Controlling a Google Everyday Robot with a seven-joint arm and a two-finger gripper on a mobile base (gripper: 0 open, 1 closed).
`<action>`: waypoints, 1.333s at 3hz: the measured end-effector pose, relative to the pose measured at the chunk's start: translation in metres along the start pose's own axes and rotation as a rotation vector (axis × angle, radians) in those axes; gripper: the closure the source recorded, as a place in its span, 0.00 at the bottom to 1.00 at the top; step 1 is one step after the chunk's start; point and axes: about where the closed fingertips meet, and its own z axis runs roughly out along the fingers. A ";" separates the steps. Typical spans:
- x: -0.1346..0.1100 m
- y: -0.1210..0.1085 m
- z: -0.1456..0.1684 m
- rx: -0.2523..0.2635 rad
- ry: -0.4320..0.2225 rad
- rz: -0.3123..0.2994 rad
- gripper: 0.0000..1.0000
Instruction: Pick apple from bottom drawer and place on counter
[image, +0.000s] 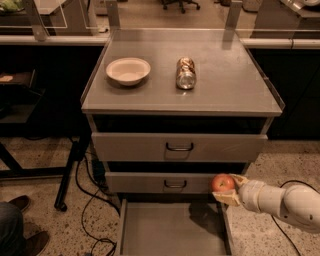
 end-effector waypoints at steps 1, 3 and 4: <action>-0.042 -0.013 -0.022 0.039 -0.035 -0.055 1.00; -0.086 -0.027 -0.061 0.101 -0.070 -0.115 1.00; -0.089 -0.031 -0.070 0.102 -0.085 -0.096 1.00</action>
Offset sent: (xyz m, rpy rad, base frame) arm 0.0164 -0.0256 0.1649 -0.0888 -0.2425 -0.0260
